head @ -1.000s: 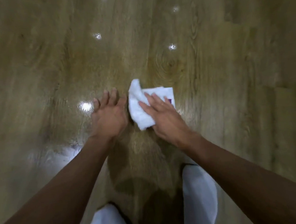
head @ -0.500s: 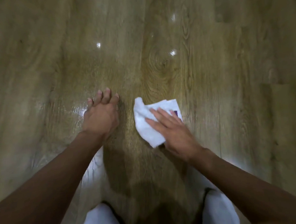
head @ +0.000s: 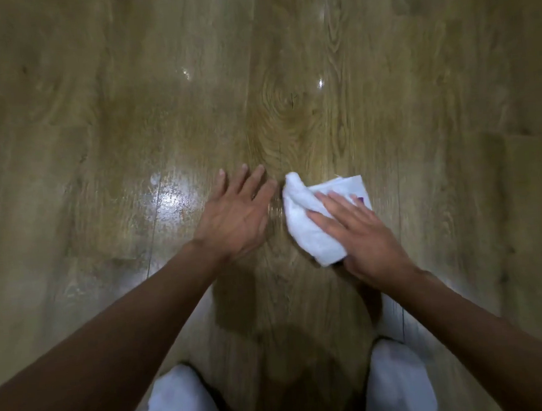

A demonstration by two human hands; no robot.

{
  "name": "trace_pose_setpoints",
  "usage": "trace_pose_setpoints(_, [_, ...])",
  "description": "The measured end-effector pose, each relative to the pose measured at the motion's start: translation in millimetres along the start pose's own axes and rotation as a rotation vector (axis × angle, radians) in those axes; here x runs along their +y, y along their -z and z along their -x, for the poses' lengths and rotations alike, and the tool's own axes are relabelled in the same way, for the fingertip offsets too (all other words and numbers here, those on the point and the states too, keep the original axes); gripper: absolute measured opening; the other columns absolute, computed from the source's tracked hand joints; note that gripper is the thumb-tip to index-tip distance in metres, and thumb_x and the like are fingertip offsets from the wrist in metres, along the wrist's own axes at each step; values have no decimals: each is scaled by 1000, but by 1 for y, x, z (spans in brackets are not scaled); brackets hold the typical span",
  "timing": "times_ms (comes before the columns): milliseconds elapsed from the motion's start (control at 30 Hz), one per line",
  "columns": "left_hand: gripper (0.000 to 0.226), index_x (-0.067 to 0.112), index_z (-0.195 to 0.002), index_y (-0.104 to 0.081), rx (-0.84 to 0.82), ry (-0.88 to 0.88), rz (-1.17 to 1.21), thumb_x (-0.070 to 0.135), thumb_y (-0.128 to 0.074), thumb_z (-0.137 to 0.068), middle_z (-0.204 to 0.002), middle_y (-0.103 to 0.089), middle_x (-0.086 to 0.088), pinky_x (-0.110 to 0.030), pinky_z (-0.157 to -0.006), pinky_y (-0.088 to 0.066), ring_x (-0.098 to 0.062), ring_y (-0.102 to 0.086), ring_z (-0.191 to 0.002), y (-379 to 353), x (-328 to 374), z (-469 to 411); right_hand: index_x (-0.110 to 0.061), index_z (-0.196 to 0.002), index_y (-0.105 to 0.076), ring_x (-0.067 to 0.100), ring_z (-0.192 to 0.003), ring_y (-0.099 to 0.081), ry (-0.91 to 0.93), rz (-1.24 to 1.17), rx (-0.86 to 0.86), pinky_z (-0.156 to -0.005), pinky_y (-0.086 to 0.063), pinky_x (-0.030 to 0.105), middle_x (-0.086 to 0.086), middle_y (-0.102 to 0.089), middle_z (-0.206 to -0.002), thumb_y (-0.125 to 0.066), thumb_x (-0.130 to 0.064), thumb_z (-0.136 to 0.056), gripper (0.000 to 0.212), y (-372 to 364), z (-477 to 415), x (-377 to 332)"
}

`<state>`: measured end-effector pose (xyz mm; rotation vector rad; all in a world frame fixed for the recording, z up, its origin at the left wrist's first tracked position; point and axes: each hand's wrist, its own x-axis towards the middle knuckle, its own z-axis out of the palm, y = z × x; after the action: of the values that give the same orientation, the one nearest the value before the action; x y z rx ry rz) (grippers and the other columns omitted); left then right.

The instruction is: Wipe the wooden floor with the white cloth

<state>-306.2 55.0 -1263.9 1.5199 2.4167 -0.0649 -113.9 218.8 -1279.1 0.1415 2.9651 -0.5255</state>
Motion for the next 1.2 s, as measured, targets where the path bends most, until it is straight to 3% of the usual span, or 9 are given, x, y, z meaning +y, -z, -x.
trace_pose_setpoints(100, [52, 21, -144, -30, -13, 35, -39, 37, -32, -95, -153, -28, -15, -62, -111, -20, -39, -22, -141, -6, 9, -3, -21, -147, -33, 24, -145, -19, -80, 46, 25, -115, -23, 49, 4, -25, -156, -49, -23, -89, 60, 14, 9, 38])
trace_pose_setpoints(233, [45, 18, -131, -43, 24, 101, -47, 34, -43, -90, -132, -46, -16, -63, -101, -31, -41, -39, -127, 1, 24, -13, -14, -148, -30, 34, -145, -17, -279, 9, 97, -117, -14, 52, 12, -24, -156, -52, -15, -82, 69, 9, -38, 18])
trace_pose_setpoints(400, [43, 13, -125, -44, 29, 66, -91, 34, -44, -88, -134, -46, -17, -62, -107, -25, -40, -40, -126, 8, 22, -15, -20, -144, -39, 26, -144, -22, -80, -23, 12, -117, -19, 49, 6, -28, -155, -56, -30, -83, 64, -2, 44, 6])
trace_pose_setpoints(500, [45, 13, -130, -42, 30, -55, -83, 35, -33, -92, -151, -30, -16, -65, -112, -14, -37, -21, -143, 1, 41, -16, -19, -141, -42, 30, -142, -27, -316, -73, 82, -112, -26, 57, 9, -33, -152, -44, -41, -85, 61, 14, 82, 37])
trace_pose_setpoints(633, [53, 15, -142, -35, 57, -206, -16, 30, -44, -92, -151, -32, -11, -64, -112, -16, -35, -24, -142, -7, 96, -33, -16, -146, -33, 31, -146, -14, -552, -100, 165, -118, -8, 48, 11, -21, -157, -37, -32, -86, 63, 20, 42, 51])
trace_pose_setpoints(800, [48, 11, -137, -44, 75, -245, -44, 31, -45, -93, -144, -43, -14, -62, -110, -23, -37, -35, -137, -9, 105, -42, -17, -145, -37, 30, -145, -19, -338, -81, 62, -117, -15, 50, 9, -23, -156, -60, -20, -83, 66, 11, 83, 40])
trace_pose_setpoints(933, [47, 12, -138, -44, 125, -298, -107, 35, -38, -97, -145, -44, -15, -60, -110, -27, -36, -39, -136, -22, 91, -42, -19, -142, -36, 33, -142, -26, -459, -84, 106, -111, -25, 59, 13, -32, -151, -40, -41, -86, 61, 29, 118, 88])
trace_pose_setpoints(1033, [48, 12, -135, -47, 142, -245, -75, 34, -38, -94, -142, -47, -16, -63, -109, -26, -38, -41, -133, -25, 98, -45, -14, -145, -36, 32, -145, -20, -618, -143, 228, -117, -13, 54, 12, -28, -155, -34, -30, -89, 58, 30, 76, 93])
trace_pose_setpoints(1200, [35, 11, -114, -54, 165, -155, -34, 29, -48, -85, -128, -54, -17, -66, -106, -26, -40, -45, -126, -25, 115, -50, -15, -143, -40, 29, -145, -21, -450, -168, 199, -117, -13, 50, 8, -29, -154, -36, -41, -91, 58, 10, 93, 62])
